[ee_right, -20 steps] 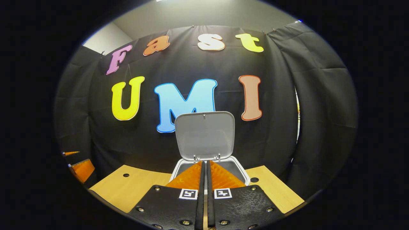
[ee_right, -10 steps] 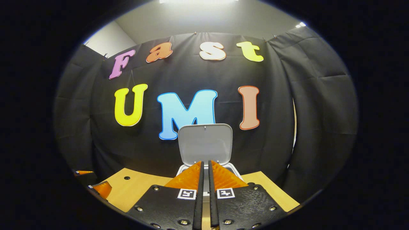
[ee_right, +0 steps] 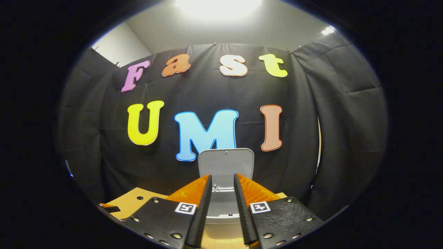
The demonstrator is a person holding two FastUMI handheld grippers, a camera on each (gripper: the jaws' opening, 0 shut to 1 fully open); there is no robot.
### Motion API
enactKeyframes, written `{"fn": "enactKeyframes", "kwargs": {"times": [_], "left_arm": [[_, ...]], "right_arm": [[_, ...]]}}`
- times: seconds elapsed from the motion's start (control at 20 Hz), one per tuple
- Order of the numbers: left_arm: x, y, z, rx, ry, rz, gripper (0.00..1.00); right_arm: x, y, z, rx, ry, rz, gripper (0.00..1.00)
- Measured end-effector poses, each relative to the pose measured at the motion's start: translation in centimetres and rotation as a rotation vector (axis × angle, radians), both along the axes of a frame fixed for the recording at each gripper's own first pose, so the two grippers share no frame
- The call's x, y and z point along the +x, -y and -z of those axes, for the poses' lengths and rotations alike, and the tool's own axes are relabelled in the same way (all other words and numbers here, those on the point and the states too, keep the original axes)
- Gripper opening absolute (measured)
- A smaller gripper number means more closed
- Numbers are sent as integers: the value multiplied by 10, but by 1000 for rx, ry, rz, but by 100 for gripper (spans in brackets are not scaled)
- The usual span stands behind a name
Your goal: Press the lid of the desktop garbage bin to open it, pick up the crumpled paper on the desktop and throw it into the bin, then pick up the pop can on the desktop and drop it into the bin, and finally close the garbage bin lid.
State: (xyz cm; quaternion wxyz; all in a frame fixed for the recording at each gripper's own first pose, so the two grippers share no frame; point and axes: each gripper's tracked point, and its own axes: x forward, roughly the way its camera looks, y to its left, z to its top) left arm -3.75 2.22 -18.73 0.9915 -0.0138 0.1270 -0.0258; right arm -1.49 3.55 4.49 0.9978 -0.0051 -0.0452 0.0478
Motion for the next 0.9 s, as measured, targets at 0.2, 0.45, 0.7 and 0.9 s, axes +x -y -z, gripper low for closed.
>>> {"fn": "enactKeyframes", "kwargs": {"times": [0.2, 0.45, 0.7, 0.9], "left_arm": [[-4, 0, 34, -7, -54, 4, 96], [-13, 1, 92, -7, -148, 7, 96], [-22, 5, 150, -12, -253, 12, 97], [-33, 6, 190, -41, -338, -6, 96]], "right_arm": [[-1, -4, 3, -25, -9, -5, 61], [-3, -6, 6, -56, -29, 2, 67], [-4, 0, 6, -101, -43, 20, 67], [-5, 8, 8, -118, -63, 40, 67]]}}
